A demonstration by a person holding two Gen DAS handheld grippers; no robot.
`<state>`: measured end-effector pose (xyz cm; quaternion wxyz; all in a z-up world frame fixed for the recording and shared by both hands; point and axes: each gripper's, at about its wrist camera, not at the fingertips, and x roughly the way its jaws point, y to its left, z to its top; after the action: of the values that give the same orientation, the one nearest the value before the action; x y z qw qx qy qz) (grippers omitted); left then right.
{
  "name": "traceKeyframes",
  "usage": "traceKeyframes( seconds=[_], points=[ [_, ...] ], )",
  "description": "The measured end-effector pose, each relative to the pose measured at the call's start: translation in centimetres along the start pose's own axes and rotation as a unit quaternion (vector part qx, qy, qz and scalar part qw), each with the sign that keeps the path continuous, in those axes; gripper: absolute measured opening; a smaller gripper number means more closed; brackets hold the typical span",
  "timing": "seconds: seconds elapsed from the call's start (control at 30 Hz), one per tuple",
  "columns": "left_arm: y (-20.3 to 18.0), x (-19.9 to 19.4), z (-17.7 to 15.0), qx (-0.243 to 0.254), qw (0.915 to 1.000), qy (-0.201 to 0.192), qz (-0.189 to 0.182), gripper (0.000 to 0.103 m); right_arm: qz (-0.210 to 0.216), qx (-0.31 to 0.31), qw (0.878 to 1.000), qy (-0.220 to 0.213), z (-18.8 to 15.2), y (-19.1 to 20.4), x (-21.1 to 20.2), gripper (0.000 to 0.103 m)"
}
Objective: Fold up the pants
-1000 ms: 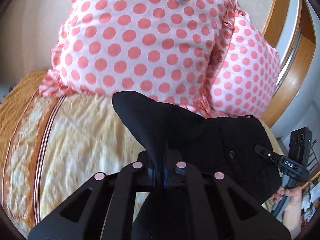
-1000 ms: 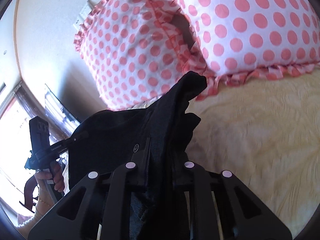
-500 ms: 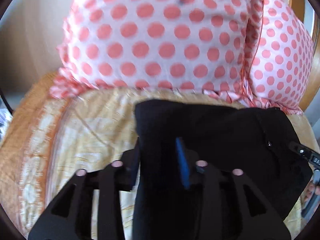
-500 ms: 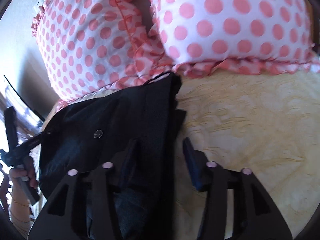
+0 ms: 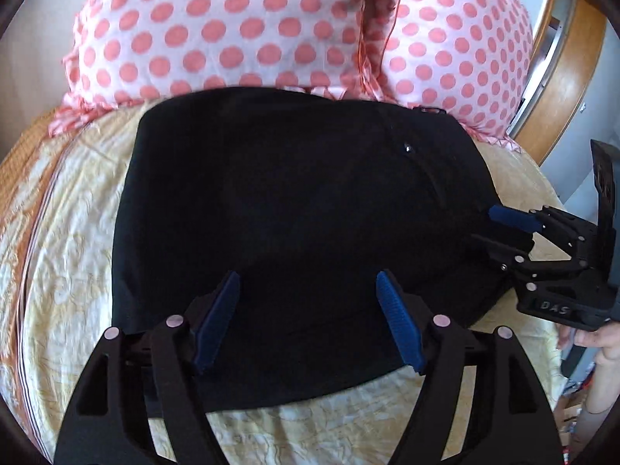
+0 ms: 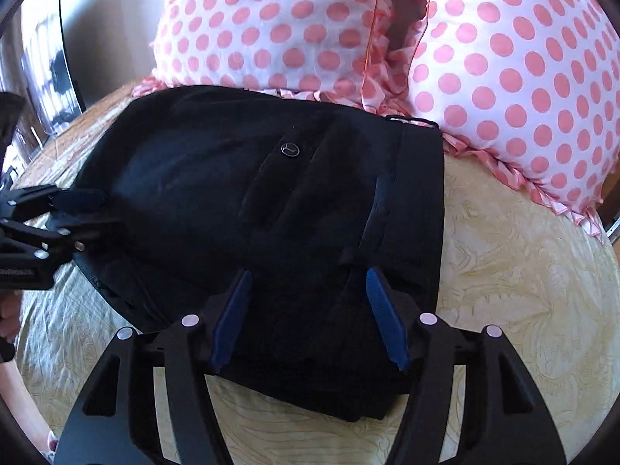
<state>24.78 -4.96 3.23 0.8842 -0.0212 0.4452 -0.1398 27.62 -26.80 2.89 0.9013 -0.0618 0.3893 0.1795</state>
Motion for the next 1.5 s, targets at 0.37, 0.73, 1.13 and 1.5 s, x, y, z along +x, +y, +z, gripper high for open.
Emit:
traceKeyframes(
  seconds=[0.37,0.73,1.13,1.5],
  points=[
    [-0.7,-7.1,-3.4,0.005,0.9953,-0.071,0.065,0.101,0.042,0.129,0.985,-0.104,-5.4,0.4,-7.0,0.102],
    [-0.3,-9.4,-11.3,-0.026,0.9879,-0.085,0.127,0.101,0.024,0.172,0.981,-0.084,-11.0,5.0,-6.6,0.102],
    [-1.0,-7.4,-12.0,-0.020,0.9867,-0.074,0.143,0.101,-0.032,0.138,0.984,-0.107,-12.6,9.4,-6.5,0.102],
    [-1.1,-7.5,-12.6,-0.019,0.9846,-0.091,0.148,0.101,-0.072,0.097,0.986,-0.116,-13.3,11.0,-6.2,0.102]
  ],
)
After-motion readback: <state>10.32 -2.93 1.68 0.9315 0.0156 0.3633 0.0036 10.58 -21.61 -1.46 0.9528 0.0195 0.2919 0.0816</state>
